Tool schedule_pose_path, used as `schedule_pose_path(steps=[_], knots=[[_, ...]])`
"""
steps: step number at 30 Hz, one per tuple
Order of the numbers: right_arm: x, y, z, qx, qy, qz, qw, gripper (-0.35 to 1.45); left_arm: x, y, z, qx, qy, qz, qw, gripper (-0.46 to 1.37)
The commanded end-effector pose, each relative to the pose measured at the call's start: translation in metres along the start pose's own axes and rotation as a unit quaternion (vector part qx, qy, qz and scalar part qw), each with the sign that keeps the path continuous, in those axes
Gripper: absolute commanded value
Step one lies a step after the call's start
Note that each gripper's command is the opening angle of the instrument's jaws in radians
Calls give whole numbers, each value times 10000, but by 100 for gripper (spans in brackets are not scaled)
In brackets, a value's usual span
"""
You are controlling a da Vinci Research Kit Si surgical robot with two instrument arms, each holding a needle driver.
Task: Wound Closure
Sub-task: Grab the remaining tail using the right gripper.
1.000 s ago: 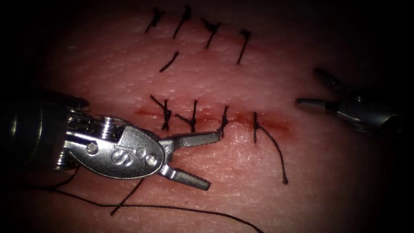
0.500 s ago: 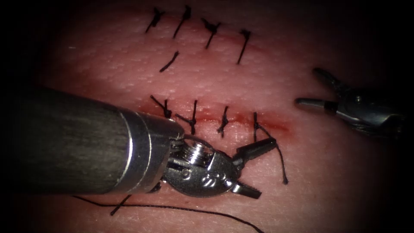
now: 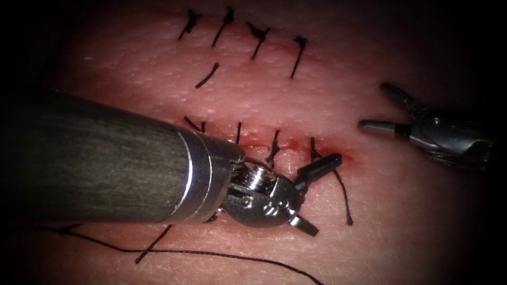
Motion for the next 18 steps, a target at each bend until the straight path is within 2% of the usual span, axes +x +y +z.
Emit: schedule_pose_path(steps=[1,18], knots=[[0,0,0,41,1,1,10000,125,0,0,0,-14,8,0,10000,81],[0,0,0,40,1,1,10000,125,-3,1,3,4,77,2,10000,53]])
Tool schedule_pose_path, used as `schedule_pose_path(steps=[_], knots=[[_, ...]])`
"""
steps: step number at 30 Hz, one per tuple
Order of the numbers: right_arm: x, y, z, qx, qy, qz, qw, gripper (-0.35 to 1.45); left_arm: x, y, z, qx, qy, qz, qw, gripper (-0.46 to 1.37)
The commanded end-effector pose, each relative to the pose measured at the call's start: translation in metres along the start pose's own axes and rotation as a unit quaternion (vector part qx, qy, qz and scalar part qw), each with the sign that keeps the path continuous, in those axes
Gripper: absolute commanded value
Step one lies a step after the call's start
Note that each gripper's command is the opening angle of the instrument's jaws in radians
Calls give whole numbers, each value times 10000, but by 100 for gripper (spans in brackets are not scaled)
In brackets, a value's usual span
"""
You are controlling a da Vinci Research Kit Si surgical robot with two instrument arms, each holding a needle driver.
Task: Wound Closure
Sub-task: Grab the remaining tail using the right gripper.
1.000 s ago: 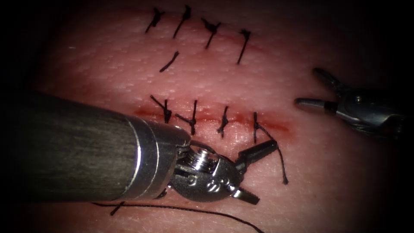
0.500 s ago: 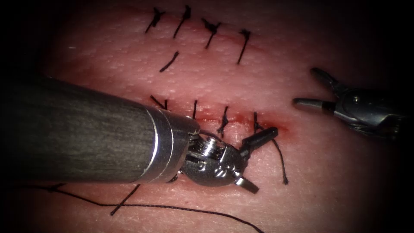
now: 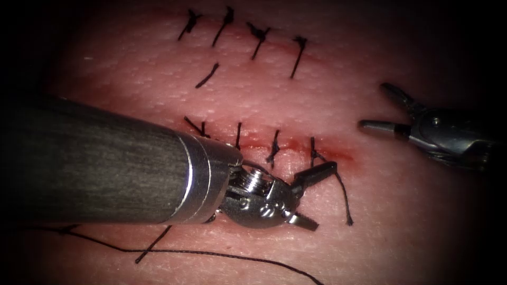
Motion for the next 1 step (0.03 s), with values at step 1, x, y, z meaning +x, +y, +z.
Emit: schedule_pose_path(steps=[1], knots=[[0,0,0,43,0,0,10000,125,0,0,0,-11,11,-2,10000,52]])
